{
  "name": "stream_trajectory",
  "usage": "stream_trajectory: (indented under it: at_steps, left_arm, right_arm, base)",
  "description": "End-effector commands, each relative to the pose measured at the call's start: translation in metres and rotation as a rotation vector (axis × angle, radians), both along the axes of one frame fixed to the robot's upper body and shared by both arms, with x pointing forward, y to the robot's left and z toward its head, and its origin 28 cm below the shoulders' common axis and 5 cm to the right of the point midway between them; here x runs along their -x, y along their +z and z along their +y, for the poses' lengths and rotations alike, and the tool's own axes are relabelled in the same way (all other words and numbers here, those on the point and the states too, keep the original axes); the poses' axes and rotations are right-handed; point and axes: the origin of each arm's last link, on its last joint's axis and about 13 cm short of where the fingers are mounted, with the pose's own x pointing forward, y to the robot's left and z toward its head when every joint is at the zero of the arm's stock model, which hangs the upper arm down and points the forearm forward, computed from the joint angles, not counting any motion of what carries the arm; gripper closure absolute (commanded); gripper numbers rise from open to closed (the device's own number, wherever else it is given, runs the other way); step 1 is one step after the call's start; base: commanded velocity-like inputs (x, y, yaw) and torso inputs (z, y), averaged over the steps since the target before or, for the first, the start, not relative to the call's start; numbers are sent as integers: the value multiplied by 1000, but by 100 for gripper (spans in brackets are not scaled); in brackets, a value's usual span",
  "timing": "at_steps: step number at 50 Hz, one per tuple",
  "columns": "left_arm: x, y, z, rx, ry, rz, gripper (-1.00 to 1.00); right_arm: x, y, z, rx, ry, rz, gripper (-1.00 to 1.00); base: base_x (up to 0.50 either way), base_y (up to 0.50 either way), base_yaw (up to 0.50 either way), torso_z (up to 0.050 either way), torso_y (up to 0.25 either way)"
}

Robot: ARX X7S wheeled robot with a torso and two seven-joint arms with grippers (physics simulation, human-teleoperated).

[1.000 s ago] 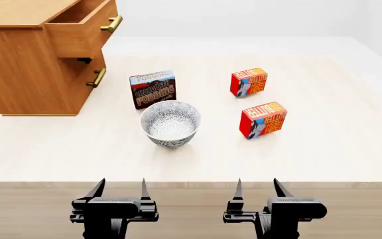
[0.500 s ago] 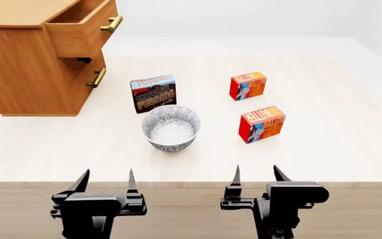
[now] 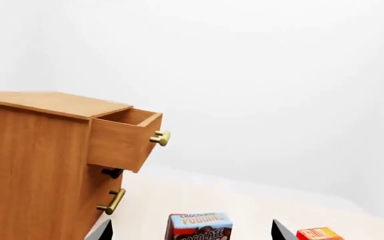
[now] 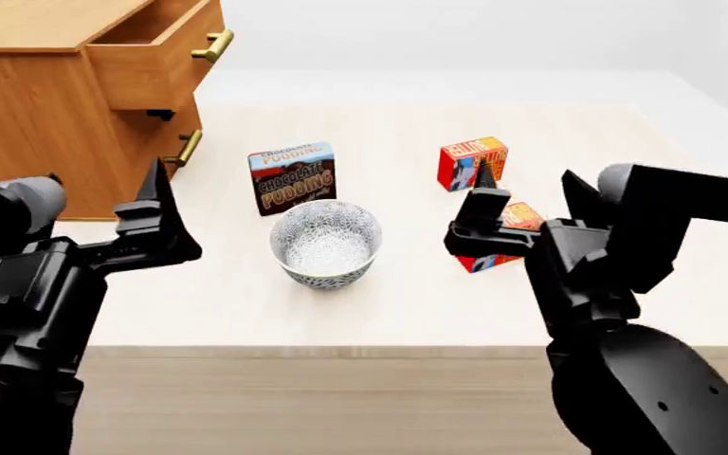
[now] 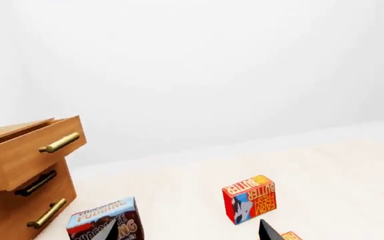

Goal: Put the butter at the front in the top drawer of the cabinet and close it.

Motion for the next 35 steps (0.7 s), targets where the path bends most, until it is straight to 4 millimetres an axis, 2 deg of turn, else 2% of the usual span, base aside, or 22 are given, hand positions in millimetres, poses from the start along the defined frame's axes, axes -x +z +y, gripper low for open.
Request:
stream_trajectory:
  at_steps: [1,15,35]
  left_arm:
    - [11,43,0,-101,-6,-26,-100]
    - [1,47,-2,-134,-21,-31,-100]
    - [-12,39,-1,-149,-25,-17,-100]
  right_arm:
    - [3,47,-6,-49,79,-36,-100]
    - [-8,42,-6,-122,135,-21,-100]
    - [-25,38,-2,-160,149,-3,-100]
  base:
    - [312,0,0,0,0]
    - [498,0,0,0,0]
    - [500,0,0,0,0]
